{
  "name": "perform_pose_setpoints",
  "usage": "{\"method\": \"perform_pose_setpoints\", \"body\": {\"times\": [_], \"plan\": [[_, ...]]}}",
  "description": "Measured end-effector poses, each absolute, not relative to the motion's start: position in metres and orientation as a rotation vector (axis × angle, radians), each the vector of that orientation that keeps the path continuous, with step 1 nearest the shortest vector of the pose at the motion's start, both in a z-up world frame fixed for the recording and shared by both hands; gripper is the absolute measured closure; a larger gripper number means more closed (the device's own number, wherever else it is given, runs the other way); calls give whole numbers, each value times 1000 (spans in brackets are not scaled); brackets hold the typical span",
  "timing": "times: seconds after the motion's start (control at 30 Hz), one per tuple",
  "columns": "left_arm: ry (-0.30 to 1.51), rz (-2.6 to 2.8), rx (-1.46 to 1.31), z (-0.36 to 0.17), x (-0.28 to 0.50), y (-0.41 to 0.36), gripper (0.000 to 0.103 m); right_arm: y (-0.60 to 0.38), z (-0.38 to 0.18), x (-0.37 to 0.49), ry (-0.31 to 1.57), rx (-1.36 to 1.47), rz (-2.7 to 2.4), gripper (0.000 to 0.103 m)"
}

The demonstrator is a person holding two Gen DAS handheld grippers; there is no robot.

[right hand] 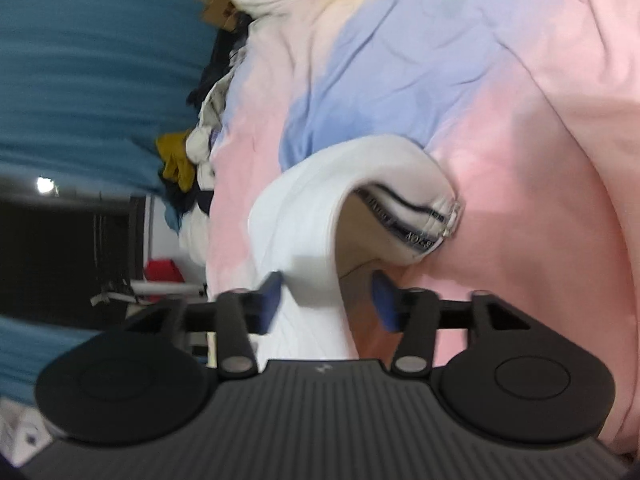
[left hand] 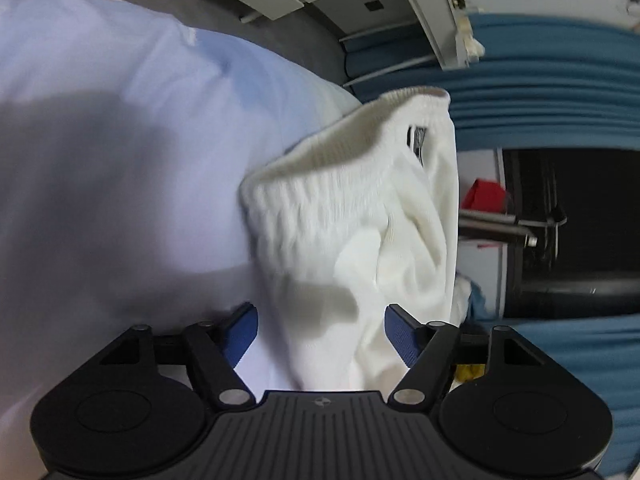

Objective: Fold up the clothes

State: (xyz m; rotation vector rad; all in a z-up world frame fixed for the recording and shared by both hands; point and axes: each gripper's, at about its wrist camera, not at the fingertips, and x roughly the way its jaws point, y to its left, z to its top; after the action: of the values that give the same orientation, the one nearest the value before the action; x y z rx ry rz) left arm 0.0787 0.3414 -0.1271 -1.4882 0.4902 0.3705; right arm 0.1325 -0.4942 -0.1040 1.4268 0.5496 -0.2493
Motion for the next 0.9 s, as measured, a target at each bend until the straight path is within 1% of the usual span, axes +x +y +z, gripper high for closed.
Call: {"method": "perform_pose_setpoints", "body": {"times": [0.13, 0.2, 0.23, 0.27, 0.3, 0.33, 0.37, 0.43, 0.47, 0.5, 0.53, 0.57, 0.67, 0.73, 0.8, 0.9], "plan": [[440, 376, -1477, -132, 97, 353, 34, -506, -121, 143, 546, 1518, -258, 45], [434, 389, -1478, -134, 105, 353, 47, -512, -128, 154, 549, 1538, -282, 45], [430, 397, -1477, -133, 108, 354, 63, -516, -131, 160, 547, 1553, -295, 45], [429, 401, -1470, -132, 110, 356, 77, -518, -134, 165, 536, 1566, -302, 45], [429, 397, -1457, -130, 111, 358, 78, -521, -135, 169, 523, 1570, -307, 45], [425, 392, -1441, -126, 109, 360, 84, -523, -136, 174, 509, 1572, -312, 45], [409, 389, -1412, -119, 103, 360, 87, -526, -136, 179, 492, 1568, -317, 45], [370, 394, -1331, -99, 97, 360, 89, -531, -134, 184, 463, 1552, -327, 50], [350, 389, -1299, -89, 95, 360, 91, -534, -133, 186, 451, 1528, -335, 57], [334, 381, -1273, -80, 92, 361, 91, -537, -131, 188, 442, 1500, -344, 68], [323, 372, -1267, -71, 86, 364, 92, -538, -128, 191, 442, 1465, -353, 75], [311, 364, -1271, -63, 81, 369, 93, -540, -126, 194, 442, 1431, -357, 86], [302, 350, -1302, -41, 67, 391, 94, -538, -110, 202, 430, 1328, -315, 88], [326, 333, -1313, -25, 55, 406, 94, -534, -95, 206, 398, 1256, -226, 92], [354, 326, -1303, -11, 45, 414, 94, -529, -76, 204, 307, 1180, -123, 94], [398, 327, -1292, -2, 15, 416, 94, -519, -42, 190, 115, 991, -44, 94]]}}
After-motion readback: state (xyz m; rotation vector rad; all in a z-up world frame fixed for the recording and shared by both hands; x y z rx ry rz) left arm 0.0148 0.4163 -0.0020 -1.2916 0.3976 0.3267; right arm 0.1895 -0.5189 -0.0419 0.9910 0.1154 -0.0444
